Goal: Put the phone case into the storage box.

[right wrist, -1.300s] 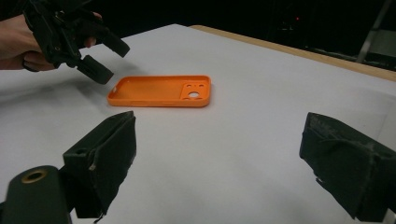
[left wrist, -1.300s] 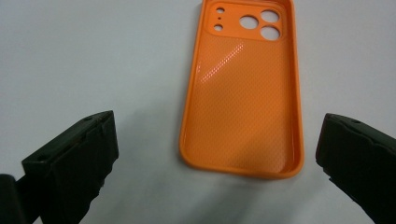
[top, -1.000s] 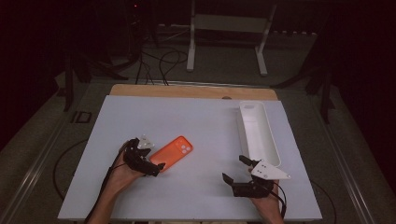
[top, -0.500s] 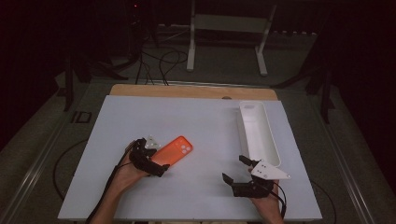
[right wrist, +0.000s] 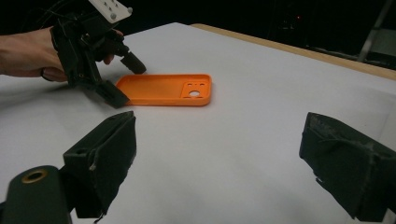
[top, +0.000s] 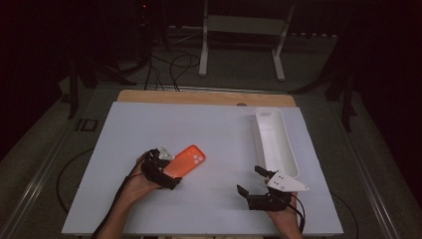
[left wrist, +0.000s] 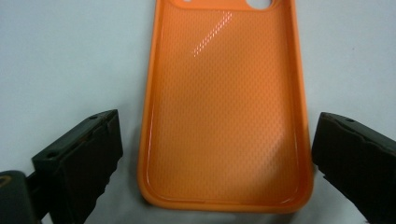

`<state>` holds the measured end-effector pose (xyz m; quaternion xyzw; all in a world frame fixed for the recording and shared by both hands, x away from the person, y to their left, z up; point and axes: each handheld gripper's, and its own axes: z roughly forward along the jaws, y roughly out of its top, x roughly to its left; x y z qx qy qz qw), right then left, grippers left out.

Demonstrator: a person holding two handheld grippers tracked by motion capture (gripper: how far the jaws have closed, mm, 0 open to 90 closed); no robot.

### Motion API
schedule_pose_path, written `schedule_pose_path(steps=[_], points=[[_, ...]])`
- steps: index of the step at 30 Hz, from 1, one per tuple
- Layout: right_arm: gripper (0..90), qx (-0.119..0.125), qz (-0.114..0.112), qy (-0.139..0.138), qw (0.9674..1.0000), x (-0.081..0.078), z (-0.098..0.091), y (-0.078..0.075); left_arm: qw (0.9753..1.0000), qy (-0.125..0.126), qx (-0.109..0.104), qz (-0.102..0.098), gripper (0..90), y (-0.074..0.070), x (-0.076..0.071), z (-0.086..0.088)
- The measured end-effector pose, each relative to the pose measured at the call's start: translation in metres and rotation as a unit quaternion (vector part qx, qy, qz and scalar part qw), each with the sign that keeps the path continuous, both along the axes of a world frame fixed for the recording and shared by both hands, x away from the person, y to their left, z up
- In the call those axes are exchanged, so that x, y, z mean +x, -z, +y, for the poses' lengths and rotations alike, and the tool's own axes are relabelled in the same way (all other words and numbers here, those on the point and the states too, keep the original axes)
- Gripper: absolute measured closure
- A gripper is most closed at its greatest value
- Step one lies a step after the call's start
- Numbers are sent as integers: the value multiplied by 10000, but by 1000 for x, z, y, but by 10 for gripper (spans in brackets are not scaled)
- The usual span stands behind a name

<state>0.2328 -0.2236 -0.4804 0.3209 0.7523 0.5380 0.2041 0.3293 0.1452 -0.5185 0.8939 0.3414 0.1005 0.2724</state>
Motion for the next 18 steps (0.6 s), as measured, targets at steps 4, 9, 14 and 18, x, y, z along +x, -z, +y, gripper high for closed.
schedule_pose_path(steps=[4, 9, 14, 18], points=[[109, 0, 7, -1, 10000, 0, 0, 0, 10000, -6, -36, 16, 34, 0, 1, 0], [109, -6, 30, -12, 10000, 0, 2, 1, 10000, 32, -22, 28, 34, 1, 1, 0], [109, -35, 29, -27, 10000, 0, 3, 1, 10000, 43, 40, 73, 36, 0, 2, -1], [109, -50, 46, -35, 10000, 0, 4, 2, 9999, 56, 82, 119, 56, -1, 3, -2]])
